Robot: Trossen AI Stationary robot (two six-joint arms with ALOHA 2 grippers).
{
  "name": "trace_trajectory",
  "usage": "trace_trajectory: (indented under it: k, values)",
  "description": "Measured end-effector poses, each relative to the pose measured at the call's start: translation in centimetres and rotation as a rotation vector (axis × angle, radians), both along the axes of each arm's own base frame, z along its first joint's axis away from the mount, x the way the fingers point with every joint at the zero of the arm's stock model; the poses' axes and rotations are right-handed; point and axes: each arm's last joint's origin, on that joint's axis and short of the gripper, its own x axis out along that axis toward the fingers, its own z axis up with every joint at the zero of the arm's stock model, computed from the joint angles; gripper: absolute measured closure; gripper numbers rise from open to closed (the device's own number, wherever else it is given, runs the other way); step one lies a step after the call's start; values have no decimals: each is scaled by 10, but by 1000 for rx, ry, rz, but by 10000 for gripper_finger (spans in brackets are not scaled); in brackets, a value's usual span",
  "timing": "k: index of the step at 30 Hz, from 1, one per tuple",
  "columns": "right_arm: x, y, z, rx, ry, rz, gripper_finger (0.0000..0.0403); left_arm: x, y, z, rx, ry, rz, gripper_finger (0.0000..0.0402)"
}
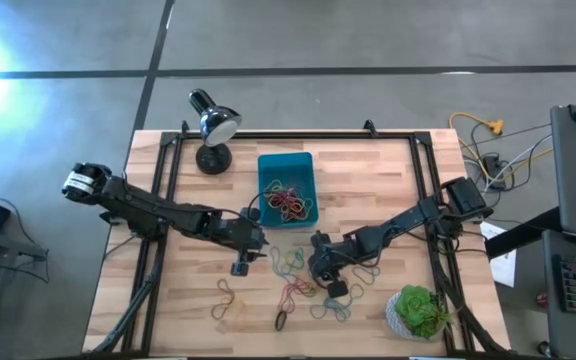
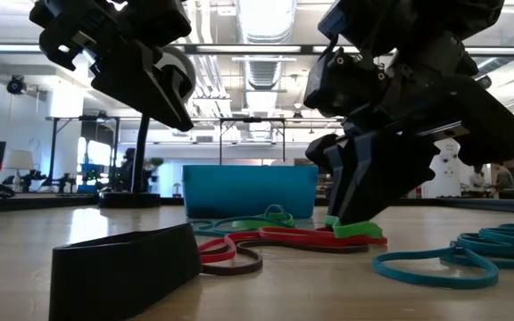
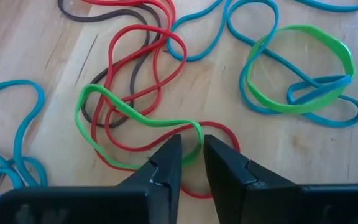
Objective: Pick and place rubber bands into bin
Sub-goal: Put the green rubber band into the blue bin
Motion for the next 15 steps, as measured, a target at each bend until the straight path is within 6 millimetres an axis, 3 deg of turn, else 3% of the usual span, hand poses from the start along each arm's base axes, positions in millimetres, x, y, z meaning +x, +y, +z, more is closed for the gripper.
trace_trajectory:
  k: [5,15]
  values:
    - [0,0,0,0,-2,8,388,0,0,0,0,0,0,263]
    - [-2,-1,15,5,-28,5,395,0,0,0,-1,-3,-1,263]
